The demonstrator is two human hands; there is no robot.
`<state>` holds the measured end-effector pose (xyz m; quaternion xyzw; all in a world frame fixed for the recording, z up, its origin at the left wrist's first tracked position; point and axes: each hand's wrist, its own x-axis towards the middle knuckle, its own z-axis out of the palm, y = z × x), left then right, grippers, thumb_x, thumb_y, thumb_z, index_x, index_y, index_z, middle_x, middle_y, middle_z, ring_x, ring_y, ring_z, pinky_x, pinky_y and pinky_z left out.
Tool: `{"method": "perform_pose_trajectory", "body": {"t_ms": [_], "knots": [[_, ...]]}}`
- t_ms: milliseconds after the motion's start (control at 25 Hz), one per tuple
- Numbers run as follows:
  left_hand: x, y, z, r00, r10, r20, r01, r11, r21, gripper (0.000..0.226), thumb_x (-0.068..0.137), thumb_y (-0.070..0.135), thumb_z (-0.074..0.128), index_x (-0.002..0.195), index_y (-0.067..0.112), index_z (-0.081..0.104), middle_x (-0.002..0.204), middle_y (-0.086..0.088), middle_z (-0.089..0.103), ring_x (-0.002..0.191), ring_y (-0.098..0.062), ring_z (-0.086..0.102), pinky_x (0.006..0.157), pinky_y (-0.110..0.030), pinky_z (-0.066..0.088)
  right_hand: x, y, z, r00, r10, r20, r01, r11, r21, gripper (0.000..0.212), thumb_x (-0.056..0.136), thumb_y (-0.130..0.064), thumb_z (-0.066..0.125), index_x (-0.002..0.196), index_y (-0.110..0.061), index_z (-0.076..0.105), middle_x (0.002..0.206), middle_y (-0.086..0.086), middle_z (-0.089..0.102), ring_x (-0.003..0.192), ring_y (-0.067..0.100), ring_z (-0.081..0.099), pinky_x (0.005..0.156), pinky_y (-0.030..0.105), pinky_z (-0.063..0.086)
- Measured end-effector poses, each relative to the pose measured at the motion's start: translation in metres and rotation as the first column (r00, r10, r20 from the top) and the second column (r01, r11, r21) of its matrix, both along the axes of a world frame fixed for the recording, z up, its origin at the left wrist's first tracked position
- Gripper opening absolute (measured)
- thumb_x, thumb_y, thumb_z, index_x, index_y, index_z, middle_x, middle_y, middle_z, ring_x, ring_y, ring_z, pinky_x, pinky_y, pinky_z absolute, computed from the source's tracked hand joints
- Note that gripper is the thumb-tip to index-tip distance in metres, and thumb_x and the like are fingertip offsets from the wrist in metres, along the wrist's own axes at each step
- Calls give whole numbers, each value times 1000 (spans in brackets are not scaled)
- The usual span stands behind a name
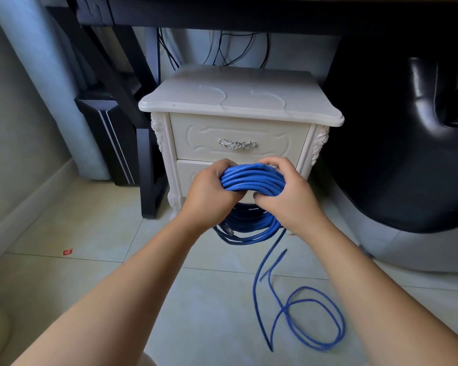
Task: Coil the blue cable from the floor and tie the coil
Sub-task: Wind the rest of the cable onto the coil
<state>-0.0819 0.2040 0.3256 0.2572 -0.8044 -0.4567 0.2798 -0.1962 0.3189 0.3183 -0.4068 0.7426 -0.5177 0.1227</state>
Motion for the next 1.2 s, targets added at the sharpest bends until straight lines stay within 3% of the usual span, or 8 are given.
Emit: {"method": "perform_pose_trajectory", "body": {"t_ms": [240,440,560,760,880,1000,1120,1200], "knots": [[-2,4,2,977,144,-160,-78,929,363,15,81,5,71,91,14,66,70,5,62,62,-6,54,60,-16,42,-9,1,-3,952,14,307,0,999,-45,48,74,-20,80,114,-37,59,99,-16,69,91,2,67,83,25,50],[-3,7,5,928,290,-233,-46,710,703,16,85,4,66,85,18,60,74,-1,53,74,-19,51,73,-33,44,0,-11,-16,819,26,574,121,969,-217,58,62,-18,81,115,-30,61,100,-1,69,105,27,67,98,51,51],[-4,9,4,914,320,-249,-6,625,781,13,87,7,66,93,18,60,77,1,53,76,-16,53,73,-33,44,3,-12,-17,721,62,690,159,954,-252,37,75,-4,76,106,-20,62,97,11,65,106,38,65,86,63,54],[-2,9,-4,955,208,-210,40,613,789,16,87,10,68,101,16,62,82,2,59,82,-16,59,76,-33,47,6,-9,-19,711,-46,702,253,948,-194,26,80,2,67,102,-12,63,78,7,69,90,36,72,76,53,59],[0,1,-1,983,54,-175,97,658,747,32,82,14,74,112,13,62,94,-1,66,99,-22,67,84,-37,54,5,-6,-14,746,-121,655,309,934,-178,29,70,-2,66,94,-19,64,73,6,69,84,35,72,76,62,57],[0,-7,6,974,-6,-227,137,811,568,58,74,14,80,127,21,56,107,4,68,101,-15,67,91,-32,53,-2,-4,-5,850,-206,485,306,942,-137,35,52,-15,69,85,-28,62,76,2,64,78,36,67,68,58,58],[5,-8,9,987,-90,-135,110,984,143,79,75,12,81,139,37,41,130,10,53,113,-2,58,91,-16,49,1,0,3,952,-229,201,244,968,-53,38,68,-7,67,93,-34,60,77,-15,63,73,17,63,59,33,51],[6,-8,5,988,-152,23,153,966,-206,84,73,17,79,142,37,38,131,12,47,119,-2,50,99,-19,44,5,1,5,982,-186,-39,186,982,7,43,67,-7,67,98,-36,59,88,-13,65,82,14,63,70,31,51]]}}
